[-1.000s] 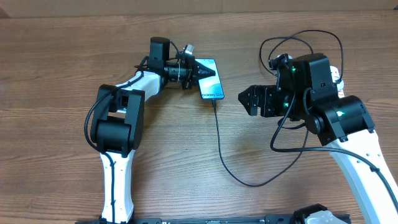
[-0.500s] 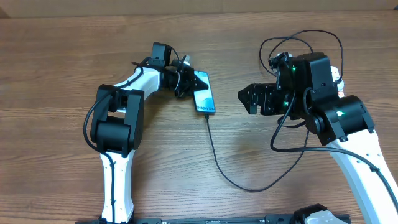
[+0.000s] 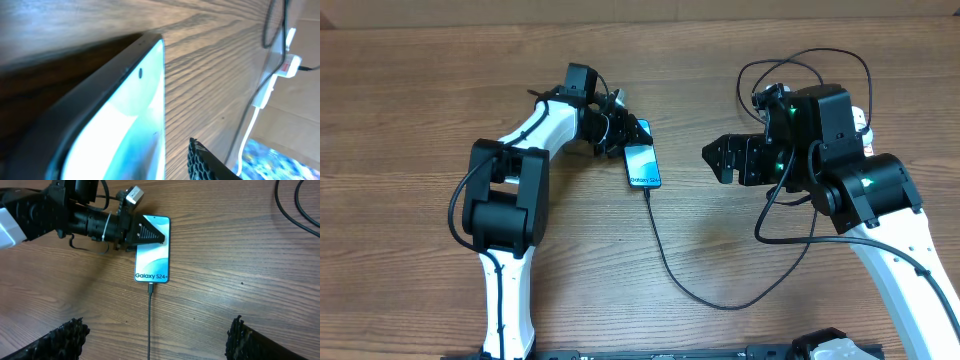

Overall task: Plug charger to phone and switch on socket
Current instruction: 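Lower the phone flat onto the table with the left gripper and release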

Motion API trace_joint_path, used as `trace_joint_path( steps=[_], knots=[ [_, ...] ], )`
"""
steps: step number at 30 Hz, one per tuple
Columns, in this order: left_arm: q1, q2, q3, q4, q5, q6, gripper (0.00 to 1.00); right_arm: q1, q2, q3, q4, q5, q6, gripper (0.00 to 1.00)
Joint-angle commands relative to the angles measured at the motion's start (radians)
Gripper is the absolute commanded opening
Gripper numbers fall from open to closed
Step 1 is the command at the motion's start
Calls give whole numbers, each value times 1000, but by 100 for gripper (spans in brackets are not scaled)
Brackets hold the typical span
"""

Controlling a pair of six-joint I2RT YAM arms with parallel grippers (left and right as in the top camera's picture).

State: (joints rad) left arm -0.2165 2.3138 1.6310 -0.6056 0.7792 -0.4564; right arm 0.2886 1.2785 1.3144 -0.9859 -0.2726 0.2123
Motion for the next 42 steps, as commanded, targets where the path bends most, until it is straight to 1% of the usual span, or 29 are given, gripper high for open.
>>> trace_joint_path(
  steps=[1, 2, 3, 5, 8, 9, 10, 13, 20, 23, 29, 32, 34, 35, 36, 37, 38, 39, 40, 42],
  knots=[
    [5, 37, -22, -39, -214, 19, 47, -5, -5, 7, 7, 11, -5, 91],
    [5, 37, -22, -44, -218, 19, 51, -5, -5, 7, 6, 11, -6, 91],
    [7, 37, -22, -52, -226, 19, 59, -5, -5, 7, 6, 11, -6, 91],
    [8, 37, -22, -68, -243, 14, 67, -5, -5, 7, 6, 11, -6, 91],
    [12, 37, -22, -101, -275, 6, 83, -5, -5, 7, 6, 12, -13, 91],
    [14, 37, -22, -114, -285, 3, 89, -5, -5, 7, 6, 20, -13, 91],
    [18, 37, -22, -130, -297, -3, 100, -5, -5, 7, 5, 32, -12, 91],
    [35, 36, -22, -177, -327, -23, 100, -5, -5, 7, -5, 79, -12, 93],
    [109, 35, -12, -291, -327, -31, 100, -8, -5, 7, -18, 139, -12, 94],
    [147, 35, 14, -369, -334, -30, 100, -35, -5, 7, -18, 152, -12, 95],
    [187, 22, 130, -540, -425, -11, 100, -165, 25, 7, -16, 152, -12, 98],
    [184, -8, 187, -575, -425, 28, 100, -252, 74, 7, -8, 152, -12, 98],
    [175, -43, 207, -575, -425, 40, 100, -307, 114, 7, 0, 152, -11, 95],
    [168, -67, 216, -571, -428, 42, 100, -335, 136, 7, 8, 152, -7, 90],
    [161, -89, 222, -568, -434, 43, 100, -362, 158, 7, 19, 152, -3, 80],
    [154, -111, 226, -564, -444, 44, 100, -394, 184, 7, 39, 152, 1, 64],
    [143, -139, 230, -562, -452, 53, 100, -423, 205, 7, 60, 152, 8, 29],
    [134, -163, 231, -560, -455, 65, 100, -452, 225, 7, 81, 152, 27, 11],
    [124, -188, 231, -560, -458, 78, 100, -485, 245, 7, 103, 148, 48, 4],
    [100, -238, 231, -566, -479, 102, 100, -554, 279, 7, 145, 131, 80, 4]
  ],
)
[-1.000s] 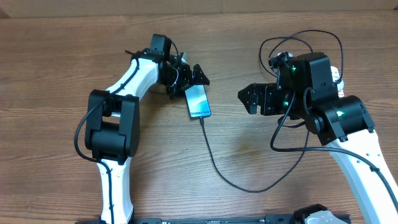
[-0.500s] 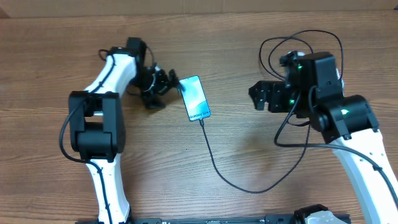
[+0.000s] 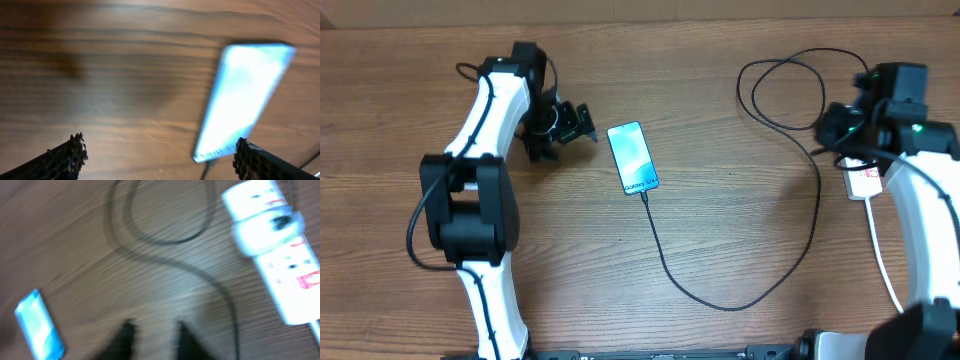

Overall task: Plug charger to phone and switch on socket
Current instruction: 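Lower the phone flat onto the table with the left gripper and release, then move the right gripper over the white power strip's orange switch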

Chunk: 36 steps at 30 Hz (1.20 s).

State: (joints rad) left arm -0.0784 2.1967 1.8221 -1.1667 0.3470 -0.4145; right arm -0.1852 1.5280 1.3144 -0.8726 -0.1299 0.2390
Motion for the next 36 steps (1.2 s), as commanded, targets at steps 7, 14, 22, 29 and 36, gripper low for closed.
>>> trace_joint_path(
  steps=[7, 14, 22, 29, 36],
  knots=[
    [-130, -246, 40, -22, -97, 124, 100, -314, 141, 7, 158, -132, 68, 3],
    [-188, -256, 39, -14, -95, 123, 100, -398, 285, 7, 260, -199, 72, 3],
    [-212, -256, 39, -7, -95, 122, 100, -399, 401, 7, 374, -205, 80, 3],
    [-212, -256, 39, -10, -92, 119, 100, -399, 469, 7, 422, -205, 88, 3],
    [-212, -256, 39, -4, -92, 114, 100, -397, 498, 7, 407, -216, 94, 3]
  ],
)
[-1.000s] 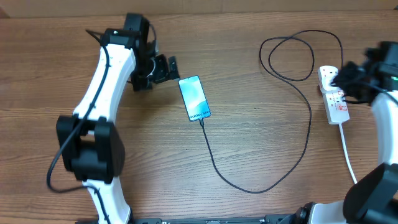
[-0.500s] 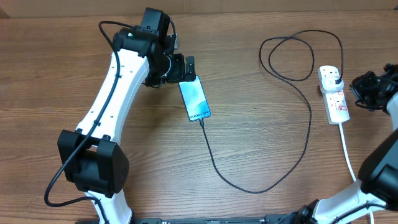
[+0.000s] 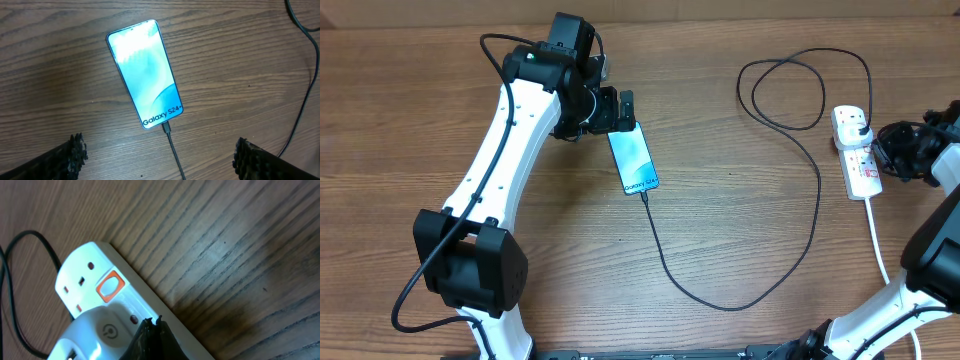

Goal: Plug charger to phone and switch on socket

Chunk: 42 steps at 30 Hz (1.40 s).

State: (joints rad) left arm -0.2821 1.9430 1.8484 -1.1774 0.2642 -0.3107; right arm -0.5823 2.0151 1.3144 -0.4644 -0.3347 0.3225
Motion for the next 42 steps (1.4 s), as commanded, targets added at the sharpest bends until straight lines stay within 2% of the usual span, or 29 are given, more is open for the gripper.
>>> trace_joint_path(
  steps=[1, 12, 28, 38, 42],
  knots=[
    [-8, -2, 13, 7, -9, 11, 100, 0, 11, 7, -5, -12, 10, 3],
    [-8, -2, 13, 8, -9, 11, 100, 36, 11, 7, -33, -26, 6, 3],
    [-8, -2, 13, 7, -9, 11, 100, 117, 15, 7, -167, -26, 11, 3],
    [-8, -2, 13, -2, -9, 11, 100, 121, 17, 8, -205, -23, 15, 3],
    [-8, -2, 13, -16, -10, 11, 100, 101, 1, 39, -291, 39, 49, 4]
  ],
)
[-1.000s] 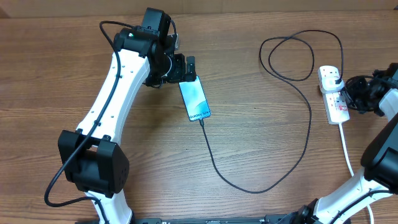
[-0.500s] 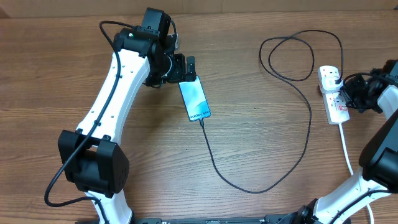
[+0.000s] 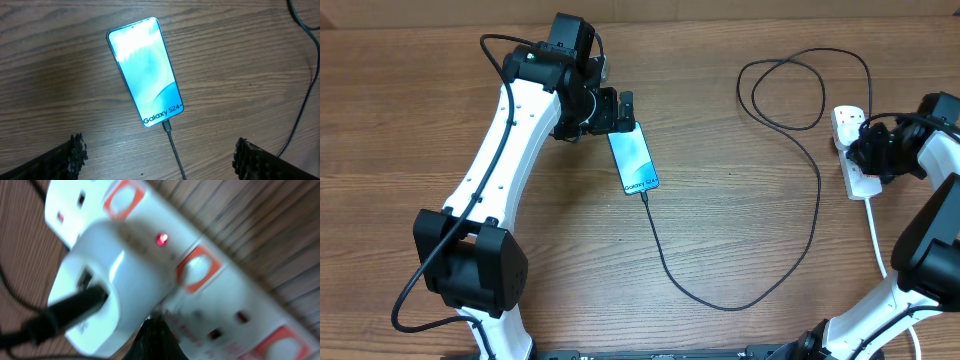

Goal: Plug charger to phone and switch on socket

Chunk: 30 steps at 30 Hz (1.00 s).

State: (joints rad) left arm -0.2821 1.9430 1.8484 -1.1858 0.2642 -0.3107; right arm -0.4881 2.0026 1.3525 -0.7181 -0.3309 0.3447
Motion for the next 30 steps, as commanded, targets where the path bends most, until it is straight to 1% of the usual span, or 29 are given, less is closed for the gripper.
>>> trace_joint_path(
  steps=[1, 4, 8, 10, 11, 13, 17, 19, 22, 23, 24, 25, 26, 29, 30],
  knots=[
    [-8, -3, 13, -12, -10, 11, 100, 3, 5, 8, -58, 56, 27, 4],
    [-6, -9, 13, -22, -13, 12, 100, 0, -63, 24, -132, 135, 27, 4],
    [-6, -34, 13, -32, -13, 12, 100, 6, -205, 24, -197, 211, 26, 4],
    [-6, -56, 13, -41, -29, 11, 100, 14, -287, 24, -227, 232, 25, 4],
    [-6, -89, 13, -50, -65, 12, 100, 28, -388, 24, -258, 236, 22, 4],
    [-6, -130, 13, -63, -103, 14, 100, 52, -477, 24, -281, 228, 21, 4],
    [-7, -218, 13, -71, -122, 55, 100, 155, -659, 24, -299, 109, -72, 4],
    [-10, -260, 13, -76, -122, 66, 100, 247, -746, 24, -303, 55, -119, 4],
    [-19, -316, 13, -93, -122, 78, 100, 397, -839, 24, -309, 45, -160, 4],
    [-30, -348, 13, -109, -122, 97, 100, 501, -887, 24, -313, 45, -181, 11],
    [-36, -362, 13, -119, -123, 107, 100, 549, -907, 24, -315, 47, -186, 27],
    [-43, -377, 13, -130, -127, 110, 100, 593, -924, 24, -317, 51, -186, 52],
    [-49, -390, 13, -142, -136, 110, 100, 623, -935, 24, -319, 53, -186, 100],
    [-71, -438, 13, -193, -171, 114, 99, 705, -972, 24, -352, 53, -186, 100],
    [-77, -451, 12, -204, -181, 113, 100, 711, -975, 24, -367, 53, -186, 100]
  ],
)
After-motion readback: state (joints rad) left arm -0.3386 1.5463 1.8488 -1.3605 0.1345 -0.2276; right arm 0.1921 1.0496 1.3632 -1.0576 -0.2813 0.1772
